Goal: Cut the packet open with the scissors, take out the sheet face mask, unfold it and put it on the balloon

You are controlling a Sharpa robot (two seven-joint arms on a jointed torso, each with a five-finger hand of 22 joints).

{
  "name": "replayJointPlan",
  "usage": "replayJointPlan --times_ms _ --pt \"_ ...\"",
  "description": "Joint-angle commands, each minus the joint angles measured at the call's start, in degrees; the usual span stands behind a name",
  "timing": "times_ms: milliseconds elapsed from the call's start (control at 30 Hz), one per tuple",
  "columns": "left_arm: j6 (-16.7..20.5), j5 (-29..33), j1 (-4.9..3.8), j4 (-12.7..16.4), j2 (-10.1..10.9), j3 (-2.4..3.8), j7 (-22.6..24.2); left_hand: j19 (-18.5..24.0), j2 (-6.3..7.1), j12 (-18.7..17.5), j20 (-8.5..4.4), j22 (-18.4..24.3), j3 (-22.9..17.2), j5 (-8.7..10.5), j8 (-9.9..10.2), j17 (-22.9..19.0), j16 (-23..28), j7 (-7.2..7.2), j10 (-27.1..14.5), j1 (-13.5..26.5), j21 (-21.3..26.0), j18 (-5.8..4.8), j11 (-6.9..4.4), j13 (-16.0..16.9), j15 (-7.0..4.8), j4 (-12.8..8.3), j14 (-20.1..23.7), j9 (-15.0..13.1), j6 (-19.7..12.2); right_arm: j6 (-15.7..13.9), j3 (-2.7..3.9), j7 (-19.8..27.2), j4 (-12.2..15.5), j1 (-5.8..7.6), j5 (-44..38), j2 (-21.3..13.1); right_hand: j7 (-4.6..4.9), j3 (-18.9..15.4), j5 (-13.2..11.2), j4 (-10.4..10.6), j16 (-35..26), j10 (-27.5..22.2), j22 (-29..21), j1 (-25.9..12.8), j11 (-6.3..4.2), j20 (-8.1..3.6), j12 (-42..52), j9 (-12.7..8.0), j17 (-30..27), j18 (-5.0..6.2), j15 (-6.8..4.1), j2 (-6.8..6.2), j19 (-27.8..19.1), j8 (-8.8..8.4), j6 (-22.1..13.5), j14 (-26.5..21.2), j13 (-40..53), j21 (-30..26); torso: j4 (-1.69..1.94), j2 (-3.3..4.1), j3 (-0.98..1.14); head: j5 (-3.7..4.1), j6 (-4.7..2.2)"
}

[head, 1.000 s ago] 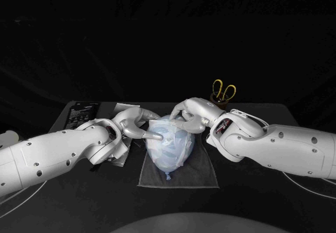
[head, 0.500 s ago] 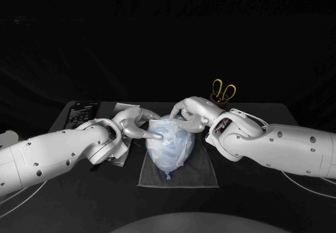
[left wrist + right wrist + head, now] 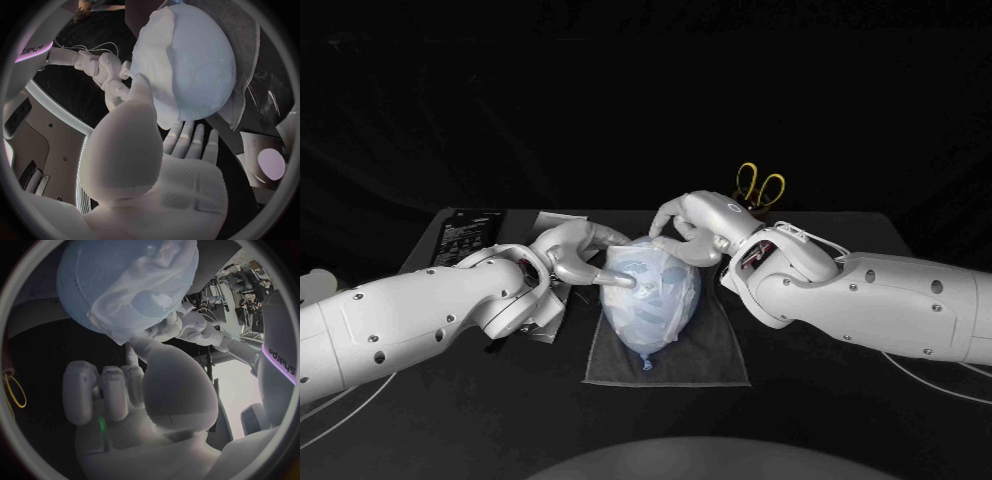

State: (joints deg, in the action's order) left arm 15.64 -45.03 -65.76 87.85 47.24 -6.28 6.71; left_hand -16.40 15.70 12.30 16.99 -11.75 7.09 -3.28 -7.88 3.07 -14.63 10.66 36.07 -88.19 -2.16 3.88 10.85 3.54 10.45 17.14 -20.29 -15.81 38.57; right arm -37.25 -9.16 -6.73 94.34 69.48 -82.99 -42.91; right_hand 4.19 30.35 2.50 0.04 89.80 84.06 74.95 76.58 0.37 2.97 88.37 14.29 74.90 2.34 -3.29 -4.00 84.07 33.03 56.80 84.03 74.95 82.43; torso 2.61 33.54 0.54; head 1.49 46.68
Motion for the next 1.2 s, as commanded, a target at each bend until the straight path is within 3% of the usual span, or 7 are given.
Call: replayJointPlan --times_ms 33,533,667,733,967,1100,1200 --pt "-0.76 0.1 0.15 0.26 -0.08 -0.15 -0.38 -0.4 -0.14 -0.16 -0.04 0.09 -0.34 0.24 -0.4 -0.08 0.31 2.11 0.18 -0.46 -0.08 -0.55 0.05 0.02 0.18 0.12 -0.26 -0.06 0.25 -2.78 0.01 -1.45 -0.32 0.01 -2.09 0.23 -0.06 0.47 0.28 0.05 0.2 4.95 13.06 -0.56 -0.46 -0.38 0.29 0.42 15.1 -0.82 -0.29 0.19 3.45 0.55 0.34 5.97 13.8 0.21 -0.03 0.02 0.01 -0.05 0.08" --pt "-0.82 0.13 0.15 0.44 -0.11 -0.15 -0.4 -0.4 -0.14 -0.16 -0.04 0.09 -0.34 0.24 -0.4 -0.08 0.31 2.11 0.18 -0.46 -0.08 -0.55 0.05 0.02 0.18 0.12 -0.26 -0.06 0.25 -2.09 0.05 -2.8 -2.3 0.77 0.55 1.85 -0.12 0.82 0.29 0.15 0.2 4.82 13.06 -0.87 -0.51 -0.44 0.1 0.77 15.1 -0.82 -0.35 0.52 3.46 0.86 0.12 5.97 13.63 0.26 0.01 -0.07 -0.02 0.01 0.14" --pt "-0.79 0.13 0.15 0.44 -0.07 -0.15 -0.4 -0.4 -0.14 -0.16 -0.04 0.09 -0.34 0.24 -0.4 -0.08 0.31 2.11 0.18 -0.46 -0.08 -0.55 0.05 0.02 0.18 0.12 -0.26 -0.06 0.25 -2.24 0.07 -0.1 -1.51 1.13 2.59 0.9 0.1 1.5 0.28 0.08 0.2 2.99 12.93 -1.18 -0.39 -0.46 -2.42 1.2 15.1 -0.73 -0.3 0.58 3.28 0.93 -1.07 5.97 11.36 -0.21 -0.01 -0.07 -0.07 -0.09 -0.02" --pt "-0.79 0.13 0.15 0.44 -0.03 -0.15 -0.4 -0.4 -0.14 -0.16 -0.04 0.09 -0.34 0.24 -0.4 -0.08 0.31 2.11 0.18 -0.46 -0.08 -0.55 0.05 0.02 0.18 0.12 -0.26 -0.06 0.25 -1.63 0.09 1.67 -0.6 1.28 3.76 0.1 0.58 1.18 0.31 -0.12 0.2 3.06 12.81 -1.61 0.01 -0.35 -2.31 1.18 15.1 -0.66 -0.03 -0.38 3.14 0.16 -3.05 5.97 11.51 -0.59 -0.03 -0.07 -0.11 -0.18 -0.05" --pt "-0.79 0.13 0.14 0.45 0.12 -0.15 -0.37 -0.4 -0.14 -0.16 -0.04 0.09 -0.34 0.24 -0.4 -0.08 0.31 2.11 0.18 -0.46 -0.08 -0.55 0.05 0.02 0.18 0.12 -0.26 -0.06 0.25 3.1 0.12 4.67 4.12 1.71 4.97 -3.54 2.54 -3.55 0.27 3.82 0.2 3.65 13.36 -7.96 1.79 0.76 -1.44 0.09 15.1 -1.1 1.51 -4.37 3.82 -3.7 -5.57 5.97 12.34 1.45 -0.08 -0.08 -0.03 -0.56 -0.09" --pt "-0.8 0.14 0.14 0.4 0.17 -0.15 -0.34 -0.4 -0.14 -0.16 -0.04 0.09 -0.34 0.24 -0.4 -0.08 0.31 2.11 0.18 -0.46 -0.08 -0.55 0.05 0.02 0.18 0.12 -0.26 -0.06 0.25 4.64 0.11 3.37 5.81 1.78 3.59 -4.65 2.62 -5.59 0.26 5.39 0.2 4.46 13.67 -9.72 1.89 1.09 -0.37 -0.1 15.1 -1.31 1.76 -5.79 4.22 -4.6 -4.88 5.97 13.28 2.61 -0.08 -0.09 0.03 -0.6 -0.15" --pt "-0.8 0.14 0.14 0.4 0.22 -0.15 -0.33 -0.4 -0.14 -0.16 -0.04 0.09 -0.34 0.24 -0.4 -0.08 0.31 2.11 0.18 -0.46 -0.08 -0.55 0.05 0.02 0.18 0.12 -0.26 -0.06 0.25 5.05 0.11 1.67 6.53 1.78 1.86 -4.96 2.04 -7.2 0.27 6.91 0.2 4.81 13.84 -10.81 1.48 1.1 0.1 0.23 15.1 -1.42 1.46 -6.25 4.43 -4.35 -2.96 5.97 13.7 3.25 -0.07 -0.03 0.04 -0.62 -0.24"
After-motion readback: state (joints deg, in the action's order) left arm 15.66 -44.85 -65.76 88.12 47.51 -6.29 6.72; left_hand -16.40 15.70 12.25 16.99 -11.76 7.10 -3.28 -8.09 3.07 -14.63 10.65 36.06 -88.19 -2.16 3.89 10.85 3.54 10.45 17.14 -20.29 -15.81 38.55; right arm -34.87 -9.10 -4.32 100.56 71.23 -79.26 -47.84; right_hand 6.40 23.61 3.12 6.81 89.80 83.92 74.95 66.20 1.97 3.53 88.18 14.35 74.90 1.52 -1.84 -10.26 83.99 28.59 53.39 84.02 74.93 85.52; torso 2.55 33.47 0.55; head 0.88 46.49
